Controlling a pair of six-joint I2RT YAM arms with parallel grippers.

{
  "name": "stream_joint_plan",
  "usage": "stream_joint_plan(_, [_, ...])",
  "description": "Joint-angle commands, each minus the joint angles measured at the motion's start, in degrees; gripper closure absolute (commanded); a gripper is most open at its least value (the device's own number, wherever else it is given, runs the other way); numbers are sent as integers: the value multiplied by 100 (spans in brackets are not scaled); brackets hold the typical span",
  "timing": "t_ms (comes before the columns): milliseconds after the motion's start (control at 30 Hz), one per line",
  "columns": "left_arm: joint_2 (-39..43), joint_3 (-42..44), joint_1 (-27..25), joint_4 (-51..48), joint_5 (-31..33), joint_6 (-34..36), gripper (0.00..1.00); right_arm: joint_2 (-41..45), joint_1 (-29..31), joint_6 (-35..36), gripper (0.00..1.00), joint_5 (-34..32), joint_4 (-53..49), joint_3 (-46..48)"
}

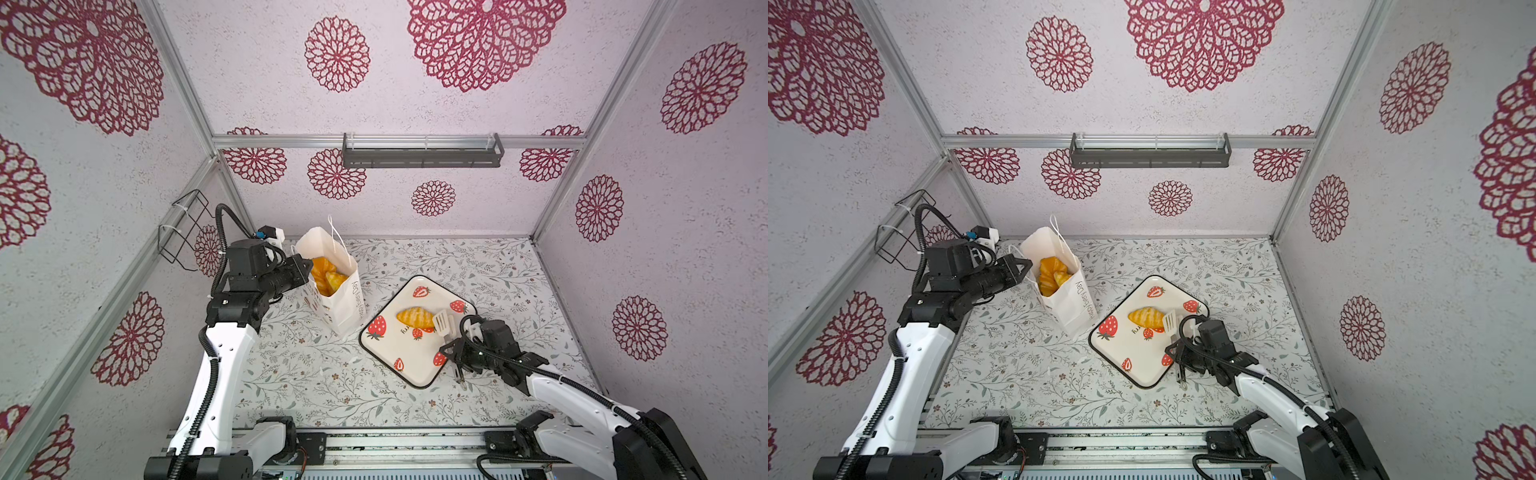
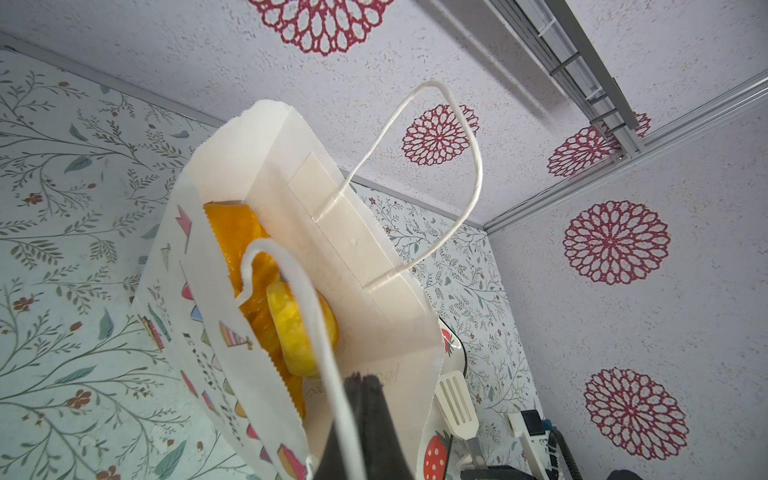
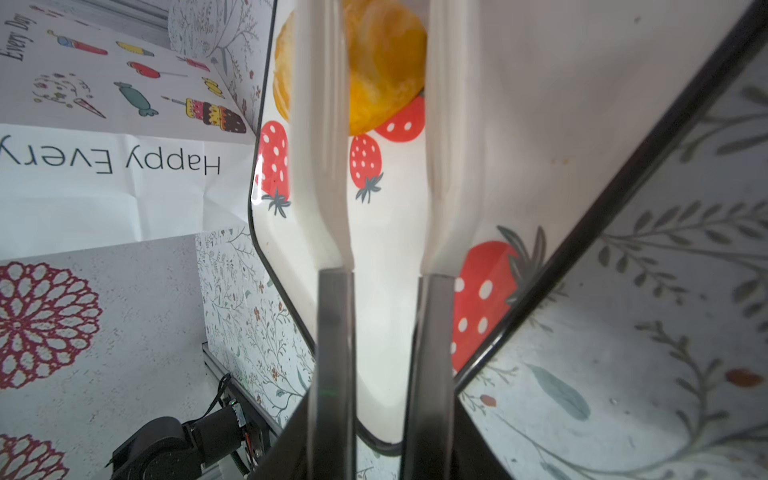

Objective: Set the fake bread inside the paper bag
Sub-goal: 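Lower the open right tongs over the last croissant on the tray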

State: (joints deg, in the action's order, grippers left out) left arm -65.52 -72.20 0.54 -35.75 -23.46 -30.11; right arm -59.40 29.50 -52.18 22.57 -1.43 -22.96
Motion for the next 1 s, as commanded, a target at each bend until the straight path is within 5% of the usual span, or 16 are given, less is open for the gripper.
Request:
stream_joint_plan(0, [126,57,43,182,-71,-30,100,255,167,-78,70,-136,-123,-40])
stream_joint_plan(400, [40,49,37,246,-147,-83,100,548,776,-17,69,-129,-641,-66])
stream_joint_plan(667, [13,-4,42,215,-159,-83,100,402,944,1159,68,-892,-2639,-1324])
stream_joint_plan(967, [87,-21,34,166,-97,-55,100,-383,903,2168,66,-1600,-3263,-2347])
